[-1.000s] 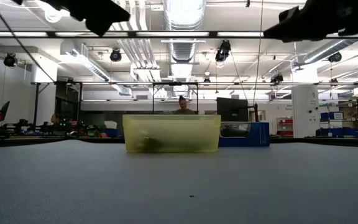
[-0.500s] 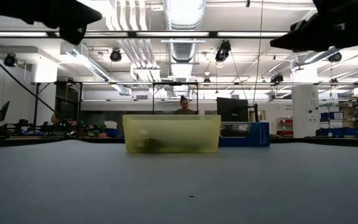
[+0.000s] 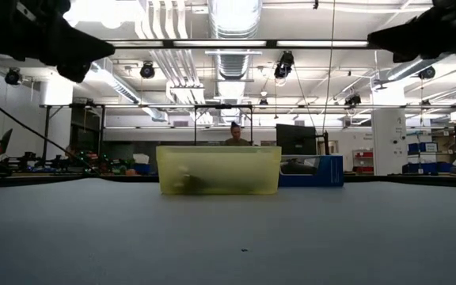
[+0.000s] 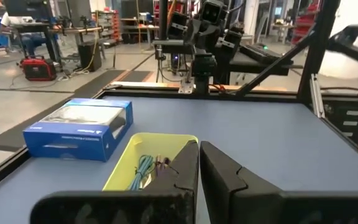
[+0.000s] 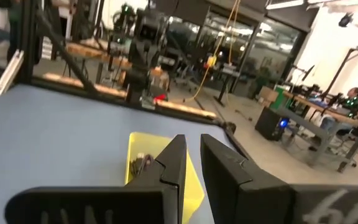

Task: Pick and place USB-C Cables
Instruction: Return to Home Position

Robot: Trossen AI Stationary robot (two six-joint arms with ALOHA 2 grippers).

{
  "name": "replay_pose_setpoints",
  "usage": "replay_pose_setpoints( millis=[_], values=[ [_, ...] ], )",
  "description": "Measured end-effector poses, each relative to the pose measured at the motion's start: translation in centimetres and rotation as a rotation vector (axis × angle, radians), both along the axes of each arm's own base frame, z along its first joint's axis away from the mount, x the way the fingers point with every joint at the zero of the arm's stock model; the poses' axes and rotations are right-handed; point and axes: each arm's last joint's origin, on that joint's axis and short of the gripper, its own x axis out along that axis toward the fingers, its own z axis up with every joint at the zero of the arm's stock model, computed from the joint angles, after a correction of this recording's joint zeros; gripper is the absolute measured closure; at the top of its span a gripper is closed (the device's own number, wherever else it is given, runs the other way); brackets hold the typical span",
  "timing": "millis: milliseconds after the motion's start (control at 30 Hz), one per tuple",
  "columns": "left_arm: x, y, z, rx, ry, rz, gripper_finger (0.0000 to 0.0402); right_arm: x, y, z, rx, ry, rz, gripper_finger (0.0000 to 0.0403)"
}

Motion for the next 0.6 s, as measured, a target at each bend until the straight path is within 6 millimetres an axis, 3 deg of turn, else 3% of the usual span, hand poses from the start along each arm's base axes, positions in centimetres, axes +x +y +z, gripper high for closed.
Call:
replay_pose_setpoints(
  millis=[367,600],
  values=[
    [-1.9,0.4,-2.1,-0.025,-0.095,0.0,0.0401,-1.7,-0.3,-0.5,0.025,-0.053,0.01,0.0365],
    [-2.5,0.5,-3.6,-0.036,-0.147,0.0,0.0401,-1.3,-0.1,-1.6,0.02,-0.064,0.05,0.0365]
  ],
)
